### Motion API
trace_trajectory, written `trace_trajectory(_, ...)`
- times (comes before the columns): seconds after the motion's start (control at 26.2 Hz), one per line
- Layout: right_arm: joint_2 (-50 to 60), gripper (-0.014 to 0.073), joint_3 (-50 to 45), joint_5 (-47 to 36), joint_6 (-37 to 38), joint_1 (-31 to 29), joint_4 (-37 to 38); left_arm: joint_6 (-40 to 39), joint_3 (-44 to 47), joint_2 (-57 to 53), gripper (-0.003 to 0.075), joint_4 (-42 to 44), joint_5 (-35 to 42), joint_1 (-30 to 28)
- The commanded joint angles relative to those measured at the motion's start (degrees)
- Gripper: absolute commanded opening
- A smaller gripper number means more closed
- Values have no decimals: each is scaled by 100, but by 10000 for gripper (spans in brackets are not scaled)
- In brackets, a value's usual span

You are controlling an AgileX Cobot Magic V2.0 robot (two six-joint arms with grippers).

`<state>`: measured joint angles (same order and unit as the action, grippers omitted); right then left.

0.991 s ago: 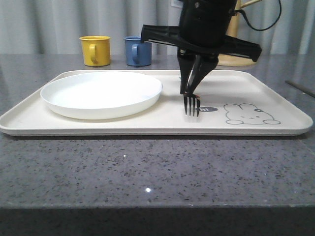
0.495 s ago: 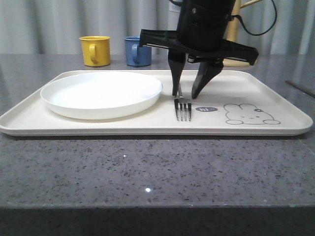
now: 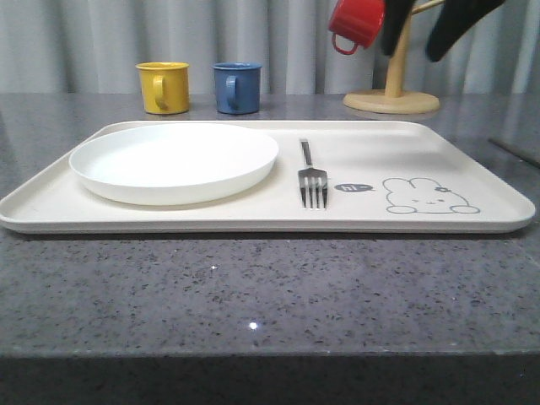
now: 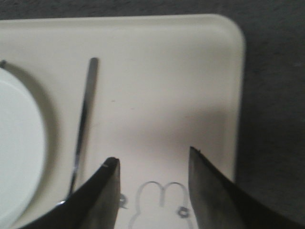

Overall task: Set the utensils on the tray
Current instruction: 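Grasp the chopsticks on the table with the right gripper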

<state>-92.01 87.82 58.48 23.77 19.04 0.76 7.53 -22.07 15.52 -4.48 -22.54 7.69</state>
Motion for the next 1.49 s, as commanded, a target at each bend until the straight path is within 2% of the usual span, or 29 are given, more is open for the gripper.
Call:
trace_trajectory(0.0, 404, 370, 145, 259, -716, -538, 92, -45, -174, 40, -18, -60, 478, -9)
trace_trajectory(0.11, 409, 370, -54, 404, -1237, -1057, 88, -45, -174, 40, -18, -60, 478, -9)
trace_trajectory(0.34, 287, 370, -848, 96, -1782, -1877, 0, -45, -174, 40, -18, -60, 478, -9)
trace_trajectory(0.46, 104, 370, -929, 95, -2053, -1933, -37, -45, -174, 40, -18, -60, 478, -9)
trace_trajectory(0.76, -464, 368, -929, 32, -2184, -1925, -427, -45, -174, 40, -18, -60, 478, -9)
trace_trajectory(0.84, -536, 326, -929, 52, -2184, -1925, -435, -45, -174, 40, -18, -60, 478, -9)
trace_trajectory(1.07, -497, 74, -929, 144, -2184, -1925, -435, -45, -174, 40, -18, -60, 478, -9)
trace_trajectory(1.26, -193, 57, -740, 210, -2040, -1925, -435, -45, -174, 40, -18, -60, 478, -9)
trace_trajectory(1.45, 132, 57, -206, 742, -1777, -1832, -435, -45, -174, 40, -18, -60, 478, -9)
